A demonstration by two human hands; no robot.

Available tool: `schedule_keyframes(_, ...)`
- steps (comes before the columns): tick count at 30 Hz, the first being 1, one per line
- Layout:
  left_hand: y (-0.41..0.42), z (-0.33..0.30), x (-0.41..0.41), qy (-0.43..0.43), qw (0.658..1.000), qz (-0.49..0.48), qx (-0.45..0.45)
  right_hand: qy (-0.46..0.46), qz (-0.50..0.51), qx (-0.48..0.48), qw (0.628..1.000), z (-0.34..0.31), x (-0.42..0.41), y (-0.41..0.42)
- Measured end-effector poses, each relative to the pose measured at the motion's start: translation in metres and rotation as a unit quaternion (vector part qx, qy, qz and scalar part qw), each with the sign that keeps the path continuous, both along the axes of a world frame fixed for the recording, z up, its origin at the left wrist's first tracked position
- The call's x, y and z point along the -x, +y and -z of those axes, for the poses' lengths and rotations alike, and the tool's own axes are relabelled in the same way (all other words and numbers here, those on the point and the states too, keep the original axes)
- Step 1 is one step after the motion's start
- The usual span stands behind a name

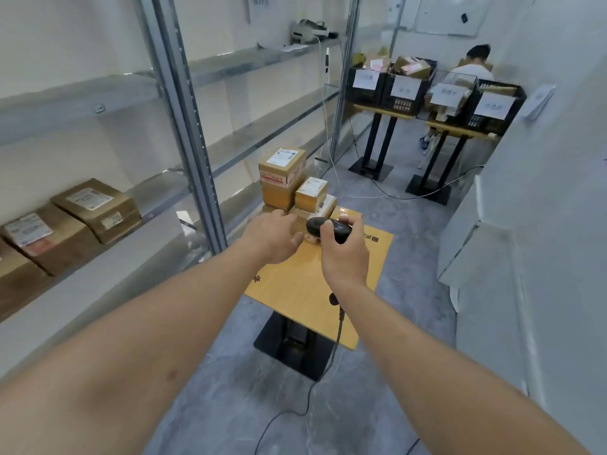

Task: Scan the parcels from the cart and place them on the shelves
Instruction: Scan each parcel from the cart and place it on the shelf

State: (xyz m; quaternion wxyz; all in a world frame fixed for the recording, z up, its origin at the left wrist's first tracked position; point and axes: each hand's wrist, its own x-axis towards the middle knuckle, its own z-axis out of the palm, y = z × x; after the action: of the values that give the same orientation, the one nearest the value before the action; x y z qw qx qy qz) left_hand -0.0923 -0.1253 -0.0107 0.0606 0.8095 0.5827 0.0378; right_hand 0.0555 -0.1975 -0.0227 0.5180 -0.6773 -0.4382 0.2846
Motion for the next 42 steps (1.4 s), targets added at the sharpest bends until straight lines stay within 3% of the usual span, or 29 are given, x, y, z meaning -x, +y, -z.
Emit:
schedule_keyframes(11, 0.089, 0.057, -0.11, -0.006, 0.997, 0.041, 0.067, -0.008, 0.09, 0.062, 0.994, 0.042, -0.099, 0.07)
schedule_keyframes(26, 0.292, 0.18, -0.171, 0.015, 0.978, 0.116, 0.174, -0.032, 0.205, 0.175, 0.962, 0.137, -0.126, 0.245)
schedule_keyframes(37, 0.342, 0.257, -0.217, -0.003, 0.976, 0.033, 0.214, -0.01, 0.21, 0.224, 0.952, 0.201, -0.162, 0.308)
schedule_keyframes(42, 0.338, 0.275, -0.232, -0.003, 0.982, -0.003, 0.189, 0.004, 0.195, 0.234, 0.953, 0.221, -0.18, 0.31)
